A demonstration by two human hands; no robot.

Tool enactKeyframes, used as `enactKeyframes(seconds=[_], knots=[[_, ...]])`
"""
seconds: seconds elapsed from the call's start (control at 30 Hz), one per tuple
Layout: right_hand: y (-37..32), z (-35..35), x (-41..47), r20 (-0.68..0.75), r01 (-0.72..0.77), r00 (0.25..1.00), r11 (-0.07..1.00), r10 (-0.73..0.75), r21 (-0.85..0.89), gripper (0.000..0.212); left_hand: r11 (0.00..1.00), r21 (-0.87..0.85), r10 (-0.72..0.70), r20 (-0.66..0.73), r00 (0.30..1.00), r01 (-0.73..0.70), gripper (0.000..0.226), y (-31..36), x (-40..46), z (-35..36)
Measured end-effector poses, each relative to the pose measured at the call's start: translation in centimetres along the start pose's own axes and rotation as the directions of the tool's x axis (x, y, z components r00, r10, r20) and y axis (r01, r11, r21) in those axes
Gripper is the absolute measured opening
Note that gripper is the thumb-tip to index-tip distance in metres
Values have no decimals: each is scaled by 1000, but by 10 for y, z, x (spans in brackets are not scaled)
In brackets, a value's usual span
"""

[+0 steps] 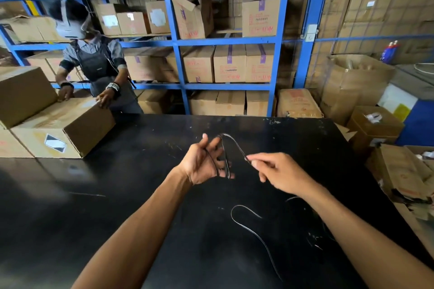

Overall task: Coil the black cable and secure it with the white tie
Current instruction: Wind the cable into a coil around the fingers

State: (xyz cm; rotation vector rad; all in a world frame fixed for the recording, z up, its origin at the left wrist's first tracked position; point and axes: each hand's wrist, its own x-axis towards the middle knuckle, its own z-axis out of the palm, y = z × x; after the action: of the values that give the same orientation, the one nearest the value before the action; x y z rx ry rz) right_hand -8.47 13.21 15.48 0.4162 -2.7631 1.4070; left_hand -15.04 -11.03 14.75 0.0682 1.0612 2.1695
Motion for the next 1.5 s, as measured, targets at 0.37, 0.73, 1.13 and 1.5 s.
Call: enactKeyframes(seconds=[0.37, 0.73, 1.13, 1.5], knots=[[46, 56, -41, 176, -203, 973, 924, 152, 324, 35, 998, -68, 15, 363, 932, 10, 60, 34, -19, 58], [7, -55, 21, -125, -71, 991, 971, 43, -227, 36, 802, 427, -526, 172, 833, 418, 59, -30, -14, 31], [10, 31, -41, 50, -42, 999, 872, 20, 488, 29, 985, -138, 116, 118, 986, -99, 57, 18, 6, 25], [45, 11, -28, -73, -158, 986, 978, 149, -137, 74, 907, 346, -386, 462, 798, 238, 67, 3, -30, 74]])
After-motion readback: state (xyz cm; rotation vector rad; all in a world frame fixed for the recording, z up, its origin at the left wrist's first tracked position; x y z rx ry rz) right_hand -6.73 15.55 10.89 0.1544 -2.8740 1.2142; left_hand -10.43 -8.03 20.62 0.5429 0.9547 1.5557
